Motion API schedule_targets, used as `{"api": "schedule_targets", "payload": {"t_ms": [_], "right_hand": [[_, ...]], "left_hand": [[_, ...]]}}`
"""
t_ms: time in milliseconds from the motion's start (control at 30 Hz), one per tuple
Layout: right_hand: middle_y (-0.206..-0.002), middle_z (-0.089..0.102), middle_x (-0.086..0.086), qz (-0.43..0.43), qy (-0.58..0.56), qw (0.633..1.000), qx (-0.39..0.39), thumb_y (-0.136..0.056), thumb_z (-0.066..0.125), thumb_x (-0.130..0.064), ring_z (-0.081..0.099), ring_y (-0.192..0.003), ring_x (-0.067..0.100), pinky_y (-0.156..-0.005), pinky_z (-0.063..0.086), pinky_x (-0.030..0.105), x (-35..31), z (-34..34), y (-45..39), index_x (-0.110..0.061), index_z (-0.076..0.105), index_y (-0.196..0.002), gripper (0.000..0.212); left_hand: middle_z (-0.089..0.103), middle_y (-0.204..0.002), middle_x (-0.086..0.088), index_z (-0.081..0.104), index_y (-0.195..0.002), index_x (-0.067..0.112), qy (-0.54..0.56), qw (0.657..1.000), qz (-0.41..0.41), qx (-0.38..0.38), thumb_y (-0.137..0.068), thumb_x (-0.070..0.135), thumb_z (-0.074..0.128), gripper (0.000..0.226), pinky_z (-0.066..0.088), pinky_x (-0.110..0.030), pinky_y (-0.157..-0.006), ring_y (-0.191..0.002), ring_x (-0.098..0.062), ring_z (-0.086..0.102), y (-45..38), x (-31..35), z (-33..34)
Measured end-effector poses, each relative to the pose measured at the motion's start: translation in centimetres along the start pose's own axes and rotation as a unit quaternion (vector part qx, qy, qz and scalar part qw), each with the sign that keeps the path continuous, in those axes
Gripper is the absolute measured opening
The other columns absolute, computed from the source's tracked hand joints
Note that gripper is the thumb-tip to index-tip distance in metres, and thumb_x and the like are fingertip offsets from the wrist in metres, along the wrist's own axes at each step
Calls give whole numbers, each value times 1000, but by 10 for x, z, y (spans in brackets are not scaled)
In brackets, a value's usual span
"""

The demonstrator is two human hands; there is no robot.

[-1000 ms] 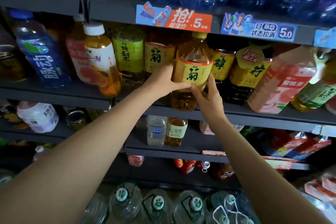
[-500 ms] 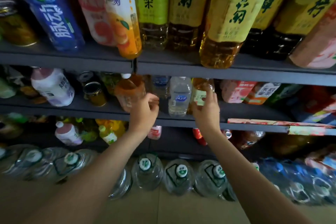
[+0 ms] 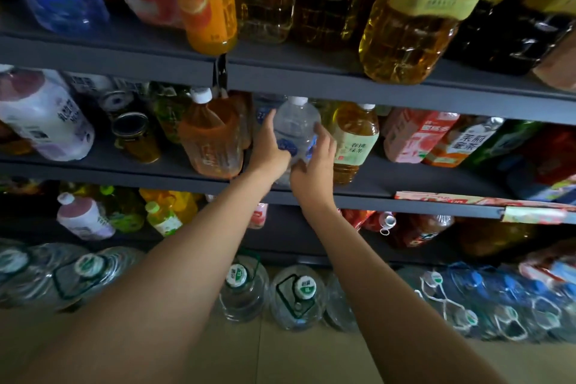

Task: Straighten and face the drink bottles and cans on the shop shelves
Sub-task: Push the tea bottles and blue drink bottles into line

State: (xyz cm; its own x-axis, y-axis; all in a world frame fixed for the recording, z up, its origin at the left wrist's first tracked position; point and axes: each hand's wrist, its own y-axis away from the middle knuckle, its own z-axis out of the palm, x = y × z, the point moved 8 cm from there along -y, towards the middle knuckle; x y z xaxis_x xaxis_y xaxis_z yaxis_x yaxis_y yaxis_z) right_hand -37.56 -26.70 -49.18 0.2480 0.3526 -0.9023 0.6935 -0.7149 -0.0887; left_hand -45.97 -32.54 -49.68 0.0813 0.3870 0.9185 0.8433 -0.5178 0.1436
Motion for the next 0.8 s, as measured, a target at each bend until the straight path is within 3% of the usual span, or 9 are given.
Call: {"api": "schedule_targets", "payload": {"t_ms": [67, 100, 167, 267, 333, 467, 533, 700, 800], "right_hand": [[-149, 17, 16, 65, -31, 997, 9, -81, 50, 14, 25, -135, 27, -97, 20, 0, 9, 5, -4, -7, 11, -149, 81], [-151, 18, 14, 83, -30, 996, 7, -82, 51, 11, 24, -136, 29, -108, 23, 15, 11, 8, -4, -10, 10, -149, 82], [-151, 26, 10, 80, -18, 997, -3, -80, 52, 8, 26, -135, 32, -113, 26, 42, 10, 15, -3, -12, 14, -149, 81], [-152, 24, 6, 84, -32, 995, -38, -87, 52, 2, 22, -136, 28, -114, 22, 42, 5, 34, 11, -16, 12, -150, 77], [-151, 25, 9, 52, -59, 996, -53, -88, 54, -4, 23, -137, 29, -113, 25, 49, -3, 50, 17, -17, 13, -150, 75], [-153, 23, 9, 70, -93, 991, -58, -88, 54, 0, 23, -139, 28, -112, 29, 49, -9, 65, 13, -16, 13, -149, 76], [-153, 21, 8, 75, -110, 990, -52, -88, 53, 1, 23, -140, 26, -112, 29, 48, -9, 64, 11, -17, 12, -150, 76], [-152, 22, 7, 78, -117, 989, -37, -87, 48, 8, 26, -139, 22, -113, 30, 40, -12, 58, 8, -14, 16, -149, 73], [-151, 24, 7, 74, -119, 990, -16, -85, 48, 11, 28, -139, 23, -113, 30, 40, -15, 57, 5, -13, 17, -149, 75]], "left_hand": [[32, -148, -4, 20, -146, 22, -9, 999, 29, 10, -84, -8, 54, 76, 31, -19, -96, -135, -19, 33, -2, -1, -5], [35, -146, -4, 23, -145, 20, -17, 999, 39, 15, -83, -9, 55, 76, 31, -15, -93, -133, -18, 35, -1, -1, -7], [42, -140, -6, 30, -142, 15, -23, 997, 64, 47, -80, -10, 59, 73, 30, -8, -85, -128, -18, 41, 1, -3, -14], [47, -130, -14, 38, -136, 10, -41, 984, 99, 140, -78, -8, 60, 64, 31, -9, -85, -122, -23, 45, 16, -12, -36], [45, -128, -16, 39, -135, 9, -57, 977, 100, 179, -79, -7, 61, 62, 30, -9, -87, -122, -24, 44, 24, -19, -54], [44, -128, -15, 37, -137, 12, -66, 980, 103, 155, -83, 0, 63, 61, 34, -16, -96, -121, -22, 44, 22, -21, -67], [46, -128, -13, 37, -138, 15, -79, 982, 105, 135, -84, 2, 62, 61, 35, -13, -89, -120, -18, 45, 15, -21, -66], [48, -129, -14, 36, -139, 15, -75, 986, 102, 105, -81, 6, 66, 66, 44, -31, -96, -119, -23, 49, -2, -28, -61], [46, -132, -14, 32, -141, 12, -81, 987, 111, 86, -83, 5, 64, 66, 37, -22, -95, -123, -22, 46, -7, -26, -57]]}}
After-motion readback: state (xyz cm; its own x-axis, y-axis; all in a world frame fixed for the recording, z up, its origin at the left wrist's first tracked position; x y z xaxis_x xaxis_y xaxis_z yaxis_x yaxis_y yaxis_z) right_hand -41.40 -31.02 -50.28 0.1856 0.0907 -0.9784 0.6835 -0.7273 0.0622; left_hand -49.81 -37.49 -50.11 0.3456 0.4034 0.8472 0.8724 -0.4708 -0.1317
